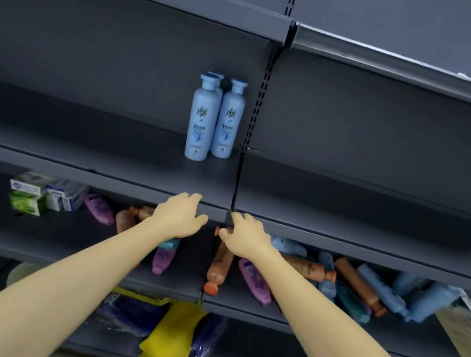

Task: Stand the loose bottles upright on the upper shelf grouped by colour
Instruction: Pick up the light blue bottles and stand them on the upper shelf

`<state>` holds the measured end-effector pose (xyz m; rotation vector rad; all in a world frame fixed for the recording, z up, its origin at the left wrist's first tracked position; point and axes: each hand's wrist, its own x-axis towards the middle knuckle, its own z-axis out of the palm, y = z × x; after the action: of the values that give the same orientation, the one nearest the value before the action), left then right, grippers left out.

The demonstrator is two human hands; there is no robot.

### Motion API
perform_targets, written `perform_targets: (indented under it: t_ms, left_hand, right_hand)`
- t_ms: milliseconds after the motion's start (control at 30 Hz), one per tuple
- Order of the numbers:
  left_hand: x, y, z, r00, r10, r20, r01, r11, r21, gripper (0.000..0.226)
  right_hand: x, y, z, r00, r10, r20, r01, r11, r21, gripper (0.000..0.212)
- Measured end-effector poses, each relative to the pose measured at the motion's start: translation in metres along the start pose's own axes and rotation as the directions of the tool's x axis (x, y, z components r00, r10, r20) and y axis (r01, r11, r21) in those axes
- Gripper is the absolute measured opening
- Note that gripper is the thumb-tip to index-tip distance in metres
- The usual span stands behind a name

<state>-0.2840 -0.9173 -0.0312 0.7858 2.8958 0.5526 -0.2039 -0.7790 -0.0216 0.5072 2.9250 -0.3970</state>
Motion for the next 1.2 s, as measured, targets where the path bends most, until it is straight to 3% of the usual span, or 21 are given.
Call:
perform_targets:
  t_ms: [433,867,1200]
  left_hand:
    - [-0.081,0.011,0.017,0.997,-0.032,0.069,0.031,0.999,0.014,0.054]
    - [-0.134,0.021,0.03,0.986,0.006,0.169,-0.017,0.998,0.065,0.058]
    - [-0.204,0.017,0.046,0.969,0.049,0.24,-0.053,0.999,0.01,0.055]
  right_hand:
    - [-0.074,0.014,0.02,0.999,0.01,0.052,-0.011,0.999,0.03,0.055]
    - [-0.131,0.025,0.049,0.987,0.126,0.101,-0.138,0.983,0.121,0.057]
    - [-0.213,0.017,0.074,0.966,0.229,0.12,-0.243,0.963,0.114,0.058]
